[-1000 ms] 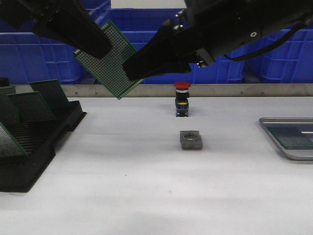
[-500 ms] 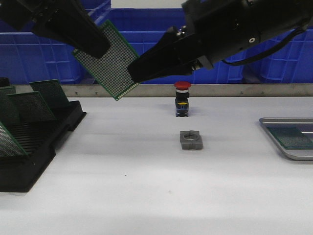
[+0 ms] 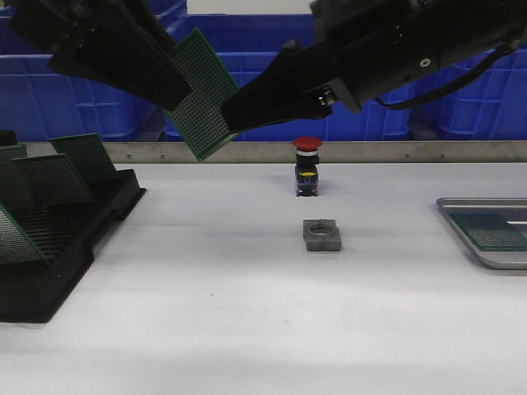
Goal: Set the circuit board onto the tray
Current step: 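Carry the second board with right gripper to the tray, then lower second board onto the tray, open right gripper, withdraw left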
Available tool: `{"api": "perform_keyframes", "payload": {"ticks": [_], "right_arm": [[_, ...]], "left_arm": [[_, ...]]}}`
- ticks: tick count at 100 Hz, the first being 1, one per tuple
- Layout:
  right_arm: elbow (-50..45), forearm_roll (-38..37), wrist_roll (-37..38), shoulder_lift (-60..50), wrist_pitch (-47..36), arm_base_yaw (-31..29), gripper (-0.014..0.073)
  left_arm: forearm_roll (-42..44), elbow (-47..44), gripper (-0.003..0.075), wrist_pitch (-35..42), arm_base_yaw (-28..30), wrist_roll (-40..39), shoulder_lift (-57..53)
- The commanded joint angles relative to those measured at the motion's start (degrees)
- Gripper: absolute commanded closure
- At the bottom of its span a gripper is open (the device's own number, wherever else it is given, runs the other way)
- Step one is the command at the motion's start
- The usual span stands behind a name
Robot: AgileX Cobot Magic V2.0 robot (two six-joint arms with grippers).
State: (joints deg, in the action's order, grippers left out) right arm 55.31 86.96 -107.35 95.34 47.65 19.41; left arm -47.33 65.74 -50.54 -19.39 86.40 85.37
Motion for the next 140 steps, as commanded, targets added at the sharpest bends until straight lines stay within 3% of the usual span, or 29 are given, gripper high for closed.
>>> {"api": "perform_keyframes", "payload": {"ticks": [1, 27, 71, 106, 140], "right_arm": [[1.6, 2.9, 2.7, -2.1, 2.1, -1.6, 0.0662], [1.6, -2.6, 11.9, -2.1, 2.2, -9.2, 0.0662], [1.6, -10.5, 40.1, -2.1, 2.7, -28.2, 0.0662], [1.6, -23.7, 51.2, -2.1, -3.4, -37.8, 0.0662], [1.6, -24.5, 53.0, -2.1, -9.2, -39.6, 0.0659]], "left_arm": [[-3.3, 1.5, 0.0205, 2.8, -0.1, -0.2, -2.0], [-3.4, 1.5, 0.0205, 8.0, -0.1, -0.2, -2.0], [-4.6, 1.5, 0.0206, 7.7, -0.1, -0.2, -2.0], [-5.4, 1.5, 0.0206, 7.1, -0.2, -0.2, -2.0], [-6.5, 1.5, 0.0206, 5.9, -0.2, -0.2, -2.0]]}}
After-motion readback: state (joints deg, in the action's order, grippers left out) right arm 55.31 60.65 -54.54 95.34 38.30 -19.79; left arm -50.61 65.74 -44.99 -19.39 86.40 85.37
